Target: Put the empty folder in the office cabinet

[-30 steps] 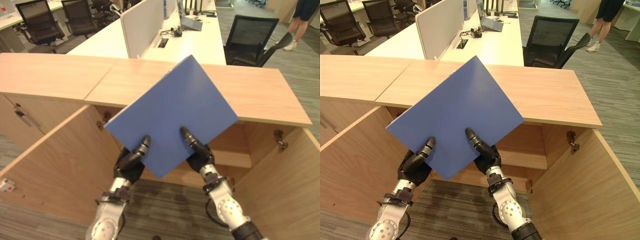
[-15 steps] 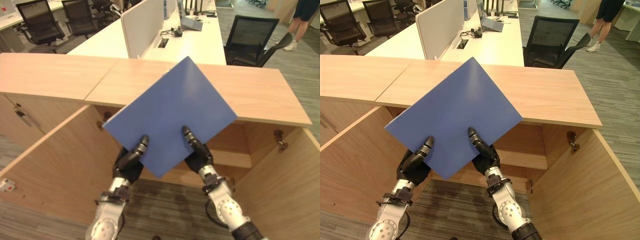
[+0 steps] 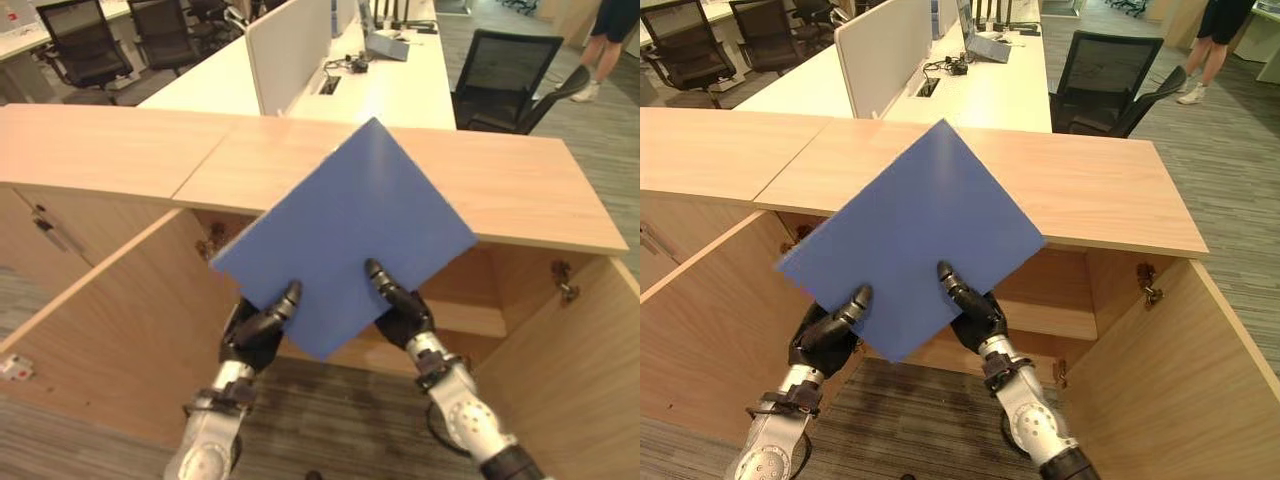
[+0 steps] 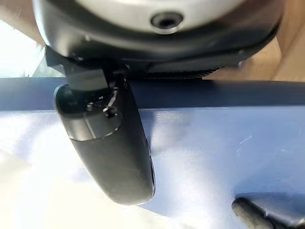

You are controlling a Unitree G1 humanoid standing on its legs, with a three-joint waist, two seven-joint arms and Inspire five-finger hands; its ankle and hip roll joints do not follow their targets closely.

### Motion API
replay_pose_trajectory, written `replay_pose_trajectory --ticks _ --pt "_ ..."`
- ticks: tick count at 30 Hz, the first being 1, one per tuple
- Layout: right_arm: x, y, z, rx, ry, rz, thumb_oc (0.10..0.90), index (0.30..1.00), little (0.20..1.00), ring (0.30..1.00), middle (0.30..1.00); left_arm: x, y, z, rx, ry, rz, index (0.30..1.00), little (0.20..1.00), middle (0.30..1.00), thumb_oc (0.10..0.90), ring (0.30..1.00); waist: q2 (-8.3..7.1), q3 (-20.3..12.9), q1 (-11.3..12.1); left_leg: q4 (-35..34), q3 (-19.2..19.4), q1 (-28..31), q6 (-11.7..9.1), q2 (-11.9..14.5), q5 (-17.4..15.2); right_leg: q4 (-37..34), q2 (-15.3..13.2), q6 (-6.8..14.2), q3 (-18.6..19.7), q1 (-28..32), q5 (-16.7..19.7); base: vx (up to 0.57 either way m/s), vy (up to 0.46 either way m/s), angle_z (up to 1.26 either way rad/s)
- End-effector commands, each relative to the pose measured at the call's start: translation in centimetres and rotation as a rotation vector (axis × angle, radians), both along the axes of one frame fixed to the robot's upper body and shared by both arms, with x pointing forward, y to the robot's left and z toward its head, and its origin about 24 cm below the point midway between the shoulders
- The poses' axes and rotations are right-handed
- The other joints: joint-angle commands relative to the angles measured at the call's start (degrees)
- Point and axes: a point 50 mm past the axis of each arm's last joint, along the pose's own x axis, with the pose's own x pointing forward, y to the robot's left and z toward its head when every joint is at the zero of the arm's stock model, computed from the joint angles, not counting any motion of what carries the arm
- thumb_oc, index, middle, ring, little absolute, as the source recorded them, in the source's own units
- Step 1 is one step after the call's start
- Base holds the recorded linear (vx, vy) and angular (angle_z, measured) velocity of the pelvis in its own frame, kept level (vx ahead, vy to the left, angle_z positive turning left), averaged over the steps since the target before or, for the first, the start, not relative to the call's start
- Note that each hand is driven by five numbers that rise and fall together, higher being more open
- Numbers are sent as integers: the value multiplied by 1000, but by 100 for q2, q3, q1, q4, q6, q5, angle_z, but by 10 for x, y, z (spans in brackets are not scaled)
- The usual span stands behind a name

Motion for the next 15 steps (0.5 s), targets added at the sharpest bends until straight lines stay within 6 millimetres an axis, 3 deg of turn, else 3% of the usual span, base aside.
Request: replay_pose_trajectory --ticks 1,4,7,9,10,11,12,15 --pt "-6 7 65 -28 -398 161 400 300 300 300 300 12 39 7 249 -69 29 900 900 900 800 900 -152 -197 -5 5 -113 78 -443 346 -307 108 -499 521 -322 286 -215 -15 13 4" --pt "-14 -4 77 -103 -487 187 400 300 300 300 300 -22 70 -37 435 192 17 900 900 900 800 900 -114 -157 -14 5 -90 25 -454 353 -277 116 -505 552 -344 223 -193 -27 18 8" --pt "-17 -8 88 -221 -578 203 400 300 300 300 300 -56 86 -79 575 454 -32 900 900 900 800 900 -93 -122 -30 5 -76 -30 -450 356 -259 121 -505 568 -356 175 -176 -27 11 3" --pt "-20 -11 93 -328 -628 241 400 300 300 300 300 -79 86 -105 681 607 -114 900 900 900 800 900 -75 -110 -33 5 -74 -50 -445 362 -263 122 -510 577 -368 148 -180 0 0 0" --pt "-20 -11 93 -329 -628 241 400 300 300 300 300 -79 86 -105 681 606 -114 900 900 900 800 900 -74 -109 -32 5 -74 -50 -445 362 -263 122 -510 577 -368 148 -180 0 0 0" --pt "-20 -15 90 -414 -633 243 400 300 300 300 300 -101 79 -128 815 747 -262 900 900 900 800 900 -70 -112 -58 5 -74 -67 -443 361 -269 121 -515 582 -374 133 -184 0 0 0" --pt "-20 -15 90 -416 -634 242 400 300 300 300 300 -101 79 -129 816 746 -264 900 900 900 800 900 -63 -108 -52 5 -73 -65 -443 362 -272 121 -514 582 -374 134 -186 0 0 0" --pt "-16 -12 73 -513 -586 267 400 300 300 300 300 -135 53 -164 1002 923 -569 900 900 900 800 900 -61 -101 -63 5 -72 -60 -443 363 -294 115 -508 570 -371 128 -215 2 17 7"
